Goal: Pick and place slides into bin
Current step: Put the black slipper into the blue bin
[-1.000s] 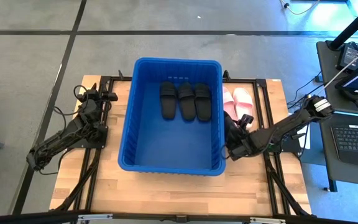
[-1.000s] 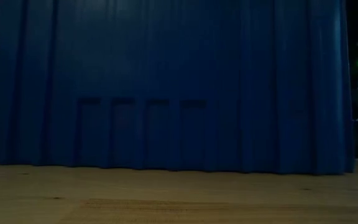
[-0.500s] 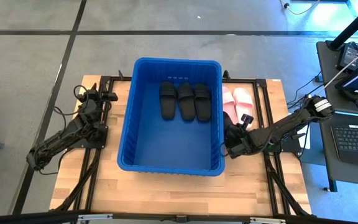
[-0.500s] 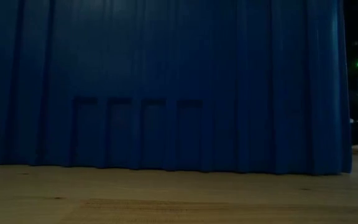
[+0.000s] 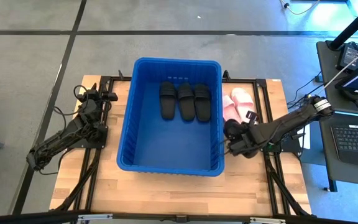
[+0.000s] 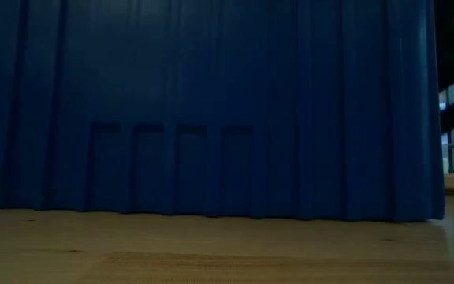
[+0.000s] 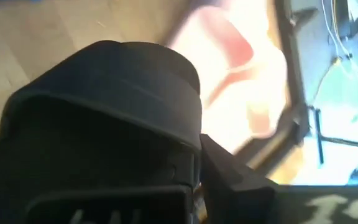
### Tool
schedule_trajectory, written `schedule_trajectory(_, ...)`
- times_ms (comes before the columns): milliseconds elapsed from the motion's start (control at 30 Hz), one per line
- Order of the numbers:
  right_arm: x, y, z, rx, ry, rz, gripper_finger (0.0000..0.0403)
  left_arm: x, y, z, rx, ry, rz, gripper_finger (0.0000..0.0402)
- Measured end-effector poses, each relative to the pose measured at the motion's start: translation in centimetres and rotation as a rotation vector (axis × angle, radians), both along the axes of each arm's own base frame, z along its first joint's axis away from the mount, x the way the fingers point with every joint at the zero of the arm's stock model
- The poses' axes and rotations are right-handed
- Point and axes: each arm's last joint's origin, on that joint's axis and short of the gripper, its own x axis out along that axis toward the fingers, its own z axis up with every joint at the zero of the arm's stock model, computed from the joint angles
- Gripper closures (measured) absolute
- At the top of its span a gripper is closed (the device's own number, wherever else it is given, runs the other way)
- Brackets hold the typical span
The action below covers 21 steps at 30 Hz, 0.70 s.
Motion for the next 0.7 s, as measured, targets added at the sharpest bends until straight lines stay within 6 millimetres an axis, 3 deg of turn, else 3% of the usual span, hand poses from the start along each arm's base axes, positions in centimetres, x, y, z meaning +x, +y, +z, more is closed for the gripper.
schedule_trajectory(100, -0.3, 0.0, 2.4, 0.005, 0.014, -0.064, 0.0390, 0.0, 0.0, 0.0, 0.000, 0.000, 0.000, 0.0200)
schedule_trajectory(233, -0.1, 0.0, 5.0, 0.067, -0.106, -0.067, 0.0390, 0.0, 0.0, 0.0, 0.000, 0.000, 0.001, 0.0200)
schedule_trajectory(433, 0.3, -0.5, 8.1, 0.015, -0.297, -0.108, 0.0390, 0.0, 0.0, 0.0, 0.000, 0.000, 0.001, 0.0200)
schedule_trajectory(700, 1.0, -2.2, 11.8, 0.018, -0.355, -0.083, 0.0391, 0.0, 0.0, 0.0, 0.000, 0.001, 0.000, 0.0200)
